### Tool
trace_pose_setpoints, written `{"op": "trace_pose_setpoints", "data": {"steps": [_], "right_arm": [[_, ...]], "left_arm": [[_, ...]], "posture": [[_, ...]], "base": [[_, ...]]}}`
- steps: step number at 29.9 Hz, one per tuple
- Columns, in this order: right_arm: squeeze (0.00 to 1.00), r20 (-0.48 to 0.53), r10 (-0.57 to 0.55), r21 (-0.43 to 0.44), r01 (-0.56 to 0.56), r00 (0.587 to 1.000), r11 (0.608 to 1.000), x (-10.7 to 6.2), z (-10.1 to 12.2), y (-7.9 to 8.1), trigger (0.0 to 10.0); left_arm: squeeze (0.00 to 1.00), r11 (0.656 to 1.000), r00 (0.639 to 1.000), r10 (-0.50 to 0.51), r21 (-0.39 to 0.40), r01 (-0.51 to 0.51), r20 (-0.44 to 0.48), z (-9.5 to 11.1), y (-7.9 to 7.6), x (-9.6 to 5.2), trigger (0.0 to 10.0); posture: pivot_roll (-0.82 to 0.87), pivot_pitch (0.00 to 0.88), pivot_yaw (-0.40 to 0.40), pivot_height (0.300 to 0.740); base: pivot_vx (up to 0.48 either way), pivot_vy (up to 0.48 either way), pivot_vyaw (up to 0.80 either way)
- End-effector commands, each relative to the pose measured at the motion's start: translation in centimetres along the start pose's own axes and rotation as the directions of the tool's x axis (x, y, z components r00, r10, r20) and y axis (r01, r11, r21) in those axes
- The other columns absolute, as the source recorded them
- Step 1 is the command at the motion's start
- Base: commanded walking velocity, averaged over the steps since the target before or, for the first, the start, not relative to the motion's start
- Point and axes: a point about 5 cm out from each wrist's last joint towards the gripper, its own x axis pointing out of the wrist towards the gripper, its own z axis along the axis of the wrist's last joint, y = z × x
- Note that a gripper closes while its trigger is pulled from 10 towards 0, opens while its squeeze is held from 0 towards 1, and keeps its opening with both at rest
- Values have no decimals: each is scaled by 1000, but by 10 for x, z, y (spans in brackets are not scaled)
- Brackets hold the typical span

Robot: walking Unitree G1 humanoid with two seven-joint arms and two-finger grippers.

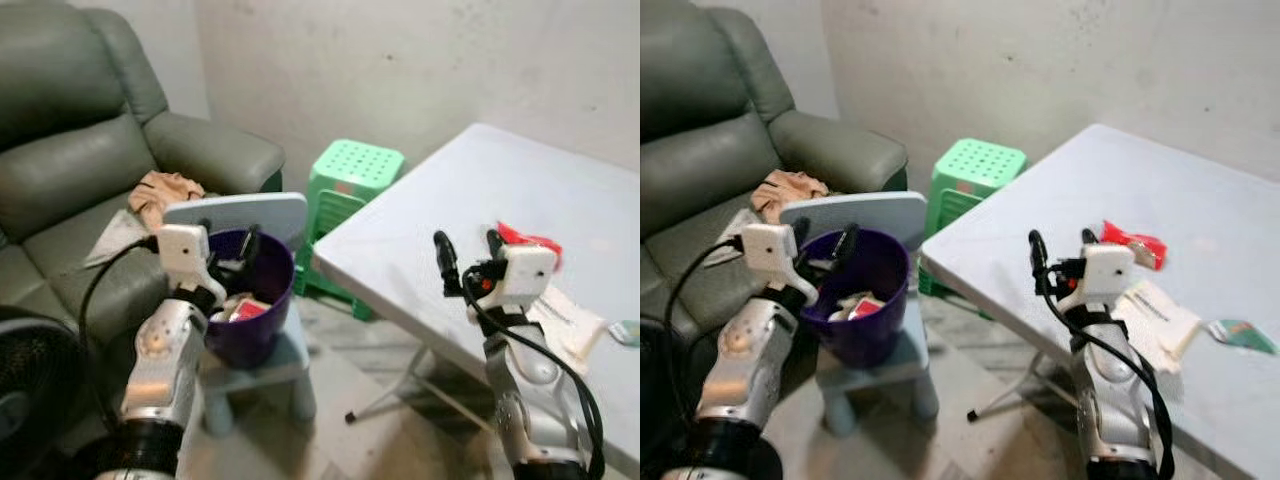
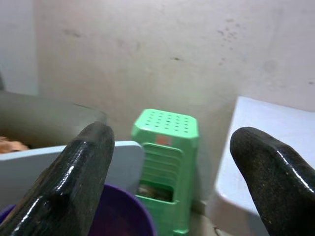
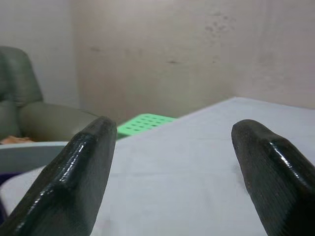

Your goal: Picking trash to rubbish bin

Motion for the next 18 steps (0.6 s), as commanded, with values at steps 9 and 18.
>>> {"op": "trace_pose_setpoints", "data": {"steps": [9,18], "right_arm": [[0,11,-3,-5,3,1000,1000,1,5,1,10000],[0,0,-4,-9,4,1000,1000,0,4,1,10000]], "left_arm": [[0,1000,1000,3,3,-3,0,2,-1,0,10000],[0,1000,1000,-13,-15,13,-14,-1,-6,-1,10000]], "posture": [[33,36,-41,715],[35,31,-41,715]], "base": [[0,0,-660],[0,0,-546]]}}
